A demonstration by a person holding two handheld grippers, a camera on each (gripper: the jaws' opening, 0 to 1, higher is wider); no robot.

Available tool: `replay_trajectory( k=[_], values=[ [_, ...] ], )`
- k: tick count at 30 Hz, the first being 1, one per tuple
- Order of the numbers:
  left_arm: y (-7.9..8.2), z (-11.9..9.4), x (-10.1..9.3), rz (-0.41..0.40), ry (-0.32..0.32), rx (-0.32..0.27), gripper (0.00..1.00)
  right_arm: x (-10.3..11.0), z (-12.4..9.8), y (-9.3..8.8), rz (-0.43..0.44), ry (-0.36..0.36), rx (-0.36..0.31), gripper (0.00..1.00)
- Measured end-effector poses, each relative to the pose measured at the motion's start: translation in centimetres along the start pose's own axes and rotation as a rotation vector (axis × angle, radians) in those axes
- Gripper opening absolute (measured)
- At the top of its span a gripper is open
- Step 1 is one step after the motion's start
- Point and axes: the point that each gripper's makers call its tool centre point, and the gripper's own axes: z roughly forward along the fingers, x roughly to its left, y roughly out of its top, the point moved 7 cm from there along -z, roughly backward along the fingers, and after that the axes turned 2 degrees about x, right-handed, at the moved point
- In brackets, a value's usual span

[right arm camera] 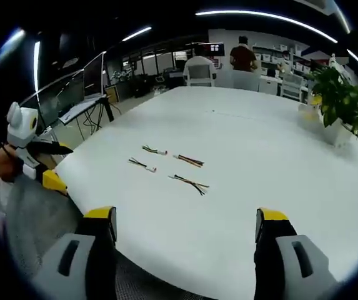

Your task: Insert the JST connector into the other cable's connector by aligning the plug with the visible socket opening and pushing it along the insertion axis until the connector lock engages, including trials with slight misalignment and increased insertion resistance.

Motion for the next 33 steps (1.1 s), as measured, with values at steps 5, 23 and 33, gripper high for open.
replay_trajectory(
  k=[5,23,33],
  values=[
    [0.1,0.2,-0.2,0.014,-0.010,0.000,0.93,0.1,0.0,0.0,-0.002,-0.007,0.006,0.90],
    [1.5,0.0,1.2,0.008,0.015,-0.018,0.89,-0.6,-0.4,0.8,0.011,-0.042,-0.028,0.87],
    [2.8,0.5,1.3,0.015,-0.015,-0.053,0.87,-0.2,-0.9,3.7,-0.028,-0.044,-0.112,0.86]
  ],
)
